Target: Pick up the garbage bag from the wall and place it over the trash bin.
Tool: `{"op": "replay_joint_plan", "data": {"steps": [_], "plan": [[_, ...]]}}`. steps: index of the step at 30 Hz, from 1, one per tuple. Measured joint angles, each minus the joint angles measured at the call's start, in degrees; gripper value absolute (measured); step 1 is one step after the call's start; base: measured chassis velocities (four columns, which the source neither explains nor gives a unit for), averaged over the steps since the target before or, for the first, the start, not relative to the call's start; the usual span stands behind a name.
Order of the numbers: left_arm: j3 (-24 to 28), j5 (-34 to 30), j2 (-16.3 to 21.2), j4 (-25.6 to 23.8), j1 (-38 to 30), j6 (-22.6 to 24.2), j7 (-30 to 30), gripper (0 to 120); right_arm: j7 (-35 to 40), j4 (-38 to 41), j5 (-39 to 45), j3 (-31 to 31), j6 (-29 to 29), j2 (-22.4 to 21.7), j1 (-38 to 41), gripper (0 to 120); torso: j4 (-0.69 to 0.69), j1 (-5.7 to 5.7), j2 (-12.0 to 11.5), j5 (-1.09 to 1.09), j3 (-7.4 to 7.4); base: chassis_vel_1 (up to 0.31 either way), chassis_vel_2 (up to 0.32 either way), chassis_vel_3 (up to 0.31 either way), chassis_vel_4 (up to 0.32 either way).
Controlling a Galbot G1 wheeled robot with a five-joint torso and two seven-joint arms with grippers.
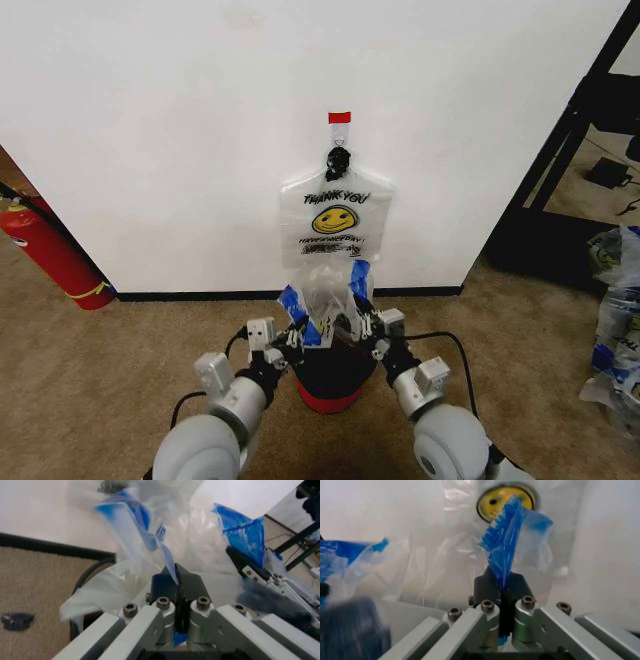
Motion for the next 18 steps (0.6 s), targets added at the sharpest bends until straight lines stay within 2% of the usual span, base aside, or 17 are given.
{"op": "replay_joint_plan", "data": {"steps": [10, 14, 18], "plan": [[2.5, 2.5, -0.1, 0.3, 2.2, -0.1, 0.0, 0, 2.4, 2.0, 0.0, 0.4, -2.5, 0.9, -4.3, 0, 0.01, 0.0, 0.0, 0.01, 0.0, 0.0, 0.0, 0.0, 0.0], [4.6, 3.4, -1.2, 2.5, 0.2, 0.1, 0.1, 0, 3.4, 5.3, 1.2, 0.7, -4.6, 0.3, -5.0, 0, 0.01, 0.0, 0.0, -0.02, 0.0, 0.0, 0.0, 0.0, 0.0], [4.9, 1.4, -2.6, 5.3, -2.8, 0.6, -0.5, 0, 3.7, 6.1, 1.9, 0.8, -5.7, -0.1, -5.3, 0, -0.02, 0.0, 0.0, -0.02, 0.01, 0.0, 0.0, 0.0, 0.0]]}}
